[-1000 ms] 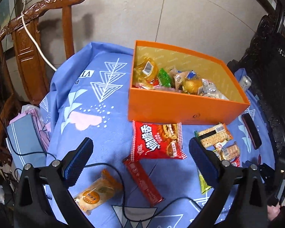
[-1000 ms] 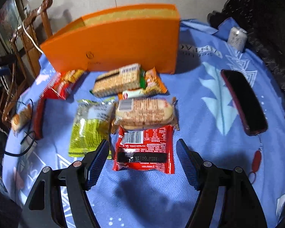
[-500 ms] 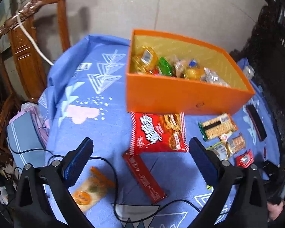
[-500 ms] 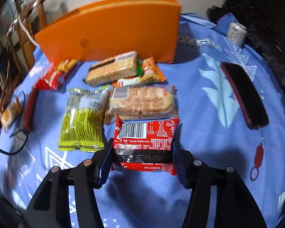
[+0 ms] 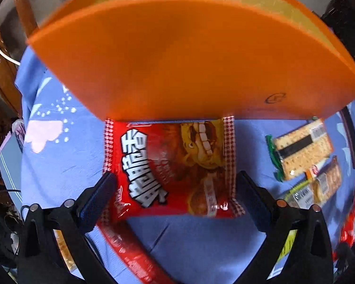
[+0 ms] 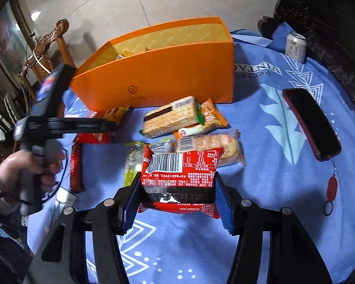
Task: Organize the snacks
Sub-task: 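Grasp the red-and-white biscuit pack with the right tool while the left tool grasps the red chip bag, then carry both red packs over the orange box and release them inside, then grasp the red stick bag with the left tool while the right tool grasps the yellow-green bag, then carry both bags over the orange box and open both tools to drop them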
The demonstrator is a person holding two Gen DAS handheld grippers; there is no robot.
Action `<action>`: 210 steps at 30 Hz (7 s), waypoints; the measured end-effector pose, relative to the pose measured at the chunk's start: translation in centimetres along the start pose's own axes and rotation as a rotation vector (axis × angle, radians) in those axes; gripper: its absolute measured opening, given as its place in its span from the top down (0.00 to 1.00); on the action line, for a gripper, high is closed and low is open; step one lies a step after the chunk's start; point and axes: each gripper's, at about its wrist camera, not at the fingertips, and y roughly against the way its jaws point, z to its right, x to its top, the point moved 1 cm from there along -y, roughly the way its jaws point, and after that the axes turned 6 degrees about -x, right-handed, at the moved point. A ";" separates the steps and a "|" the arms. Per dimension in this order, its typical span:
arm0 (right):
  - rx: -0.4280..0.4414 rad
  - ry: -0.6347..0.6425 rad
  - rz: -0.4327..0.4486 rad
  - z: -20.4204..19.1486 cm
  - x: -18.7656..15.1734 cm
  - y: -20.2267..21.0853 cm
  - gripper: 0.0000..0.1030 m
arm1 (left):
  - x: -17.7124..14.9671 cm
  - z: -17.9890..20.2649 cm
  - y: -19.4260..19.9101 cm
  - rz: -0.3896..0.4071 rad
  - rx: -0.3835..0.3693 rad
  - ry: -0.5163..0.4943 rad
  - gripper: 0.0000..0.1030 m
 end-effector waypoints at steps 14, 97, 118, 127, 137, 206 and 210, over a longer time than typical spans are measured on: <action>0.018 0.009 -0.023 -0.7 0.6 -0.8 0.43 | 1.1 0.9 -1.7 0.035 0.043 -0.062 0.09; -0.030 0.120 0.133 -1.9 8.0 1.7 0.17 | 2.6 -4.1 19.9 0.479 -0.076 0.010 0.04; -0.072 0.269 -0.091 -7.2 -1.3 -7.2 0.36 | -5.0 -11.9 17.5 0.352 0.026 0.171 0.04; -0.069 0.329 -0.063 -5.1 -4.6 -0.9 0.41 | -6.1 -9.2 11.8 0.205 0.001 0.115 0.04; -0.091 0.209 -0.091 -2.6 -7.3 0.2 0.40 | -7.6 -4.4 5.2 0.085 -0.040 0.031 0.04; -0.033 0.162 0.357 -3.6 19.2 4.5 0.40 | 10.0 1.5 19.3 0.471 -0.116 -0.132 0.77; -0.033 0.165 0.347 -3.6 21.7 2.7 0.40 | 12.5 1.3 18.0 0.458 -0.096 -0.137 0.77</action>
